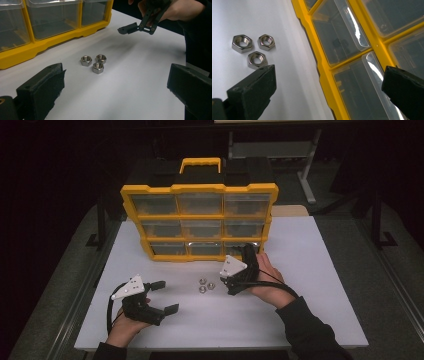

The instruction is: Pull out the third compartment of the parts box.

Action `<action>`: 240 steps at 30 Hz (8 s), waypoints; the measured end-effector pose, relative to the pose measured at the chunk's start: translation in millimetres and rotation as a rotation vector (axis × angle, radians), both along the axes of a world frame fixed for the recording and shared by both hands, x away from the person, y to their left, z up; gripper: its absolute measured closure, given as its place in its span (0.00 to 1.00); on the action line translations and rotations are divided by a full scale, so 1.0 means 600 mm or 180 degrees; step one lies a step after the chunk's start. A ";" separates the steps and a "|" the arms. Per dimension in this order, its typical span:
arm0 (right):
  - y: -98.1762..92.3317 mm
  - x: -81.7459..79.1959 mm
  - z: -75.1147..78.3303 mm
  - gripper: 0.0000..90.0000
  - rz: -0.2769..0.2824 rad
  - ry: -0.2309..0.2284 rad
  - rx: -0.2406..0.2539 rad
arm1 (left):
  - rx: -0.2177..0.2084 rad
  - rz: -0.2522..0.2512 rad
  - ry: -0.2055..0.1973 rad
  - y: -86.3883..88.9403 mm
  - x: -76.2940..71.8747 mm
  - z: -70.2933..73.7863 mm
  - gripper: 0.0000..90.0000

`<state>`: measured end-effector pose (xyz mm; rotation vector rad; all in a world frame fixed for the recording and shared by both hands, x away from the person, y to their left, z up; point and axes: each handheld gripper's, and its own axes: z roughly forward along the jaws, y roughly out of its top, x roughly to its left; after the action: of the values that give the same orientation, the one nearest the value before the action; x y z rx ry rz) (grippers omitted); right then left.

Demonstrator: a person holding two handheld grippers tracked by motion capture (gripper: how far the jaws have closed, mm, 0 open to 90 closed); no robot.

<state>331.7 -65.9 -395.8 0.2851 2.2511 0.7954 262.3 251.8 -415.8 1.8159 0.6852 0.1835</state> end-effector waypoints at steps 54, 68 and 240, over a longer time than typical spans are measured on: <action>0.022 -0.017 -0.008 0.00 0.0050 -0.0788 -0.1154 | -0.0024 0.0037 -0.0018 0.004 -0.002 0.001 0.01; 0.022 -0.017 -0.020 0.00 0.0021 -0.1055 -0.1479 | 0.0012 0.0024 -0.0029 0.003 -0.001 0.001 0.01; 0.026 0.003 0.119 0.68 -0.1469 -0.3271 -0.1658 | -0.0029 0.0015 -0.0038 -0.002 -0.005 0.001 0.01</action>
<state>333.5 -50.5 -324.2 0.0906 1.2589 0.0283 259.2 250.8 -415.1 1.8033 0.6808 0.1939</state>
